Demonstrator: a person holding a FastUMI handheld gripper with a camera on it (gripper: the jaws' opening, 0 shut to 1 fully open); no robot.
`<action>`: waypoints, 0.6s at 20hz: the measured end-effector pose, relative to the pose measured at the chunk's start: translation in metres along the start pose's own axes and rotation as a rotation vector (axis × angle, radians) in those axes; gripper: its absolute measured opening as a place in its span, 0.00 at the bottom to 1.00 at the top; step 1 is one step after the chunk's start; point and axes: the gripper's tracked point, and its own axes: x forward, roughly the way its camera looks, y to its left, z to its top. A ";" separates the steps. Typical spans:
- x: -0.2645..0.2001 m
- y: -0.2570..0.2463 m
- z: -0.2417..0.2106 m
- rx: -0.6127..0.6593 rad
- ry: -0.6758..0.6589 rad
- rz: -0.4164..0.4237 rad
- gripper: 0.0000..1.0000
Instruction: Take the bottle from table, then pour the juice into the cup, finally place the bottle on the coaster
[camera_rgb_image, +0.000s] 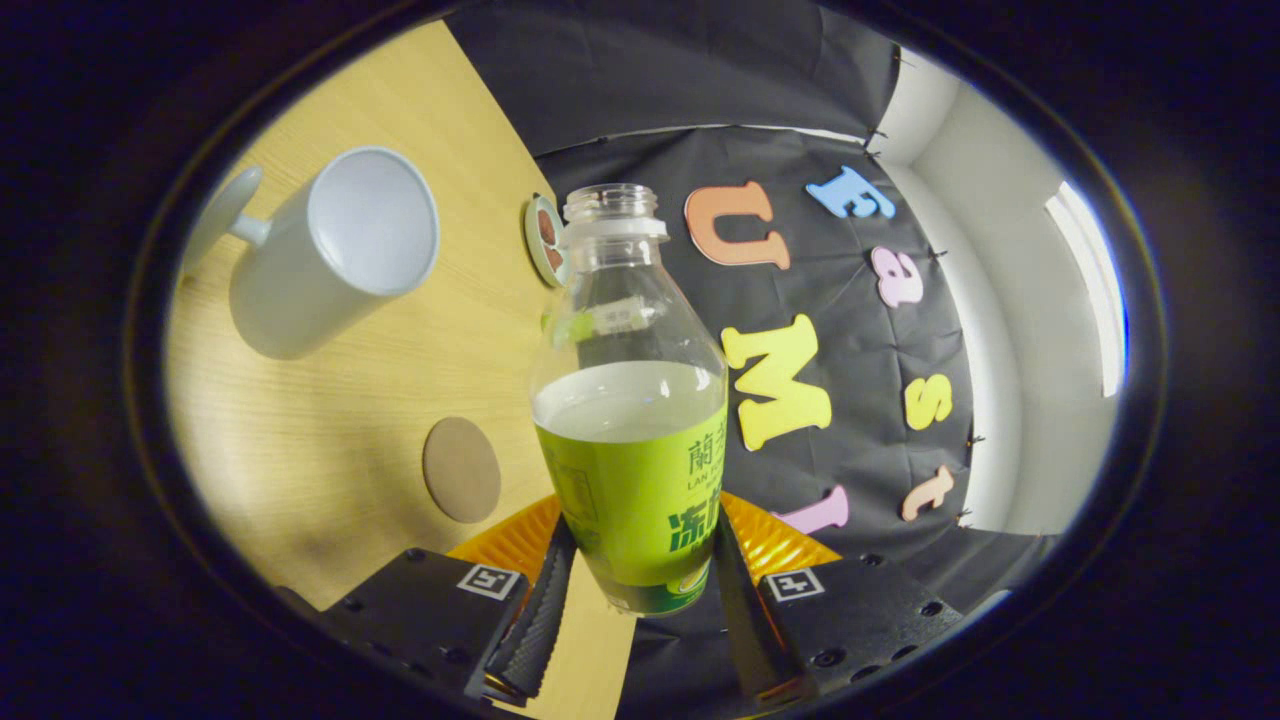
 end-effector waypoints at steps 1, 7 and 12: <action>-0.002 -0.001 0.001 -0.023 -0.002 -0.008 0.75; -0.006 -0.010 0.008 -0.107 -0.020 -0.052 0.75; -0.008 -0.015 0.018 -0.159 -0.043 -0.087 0.75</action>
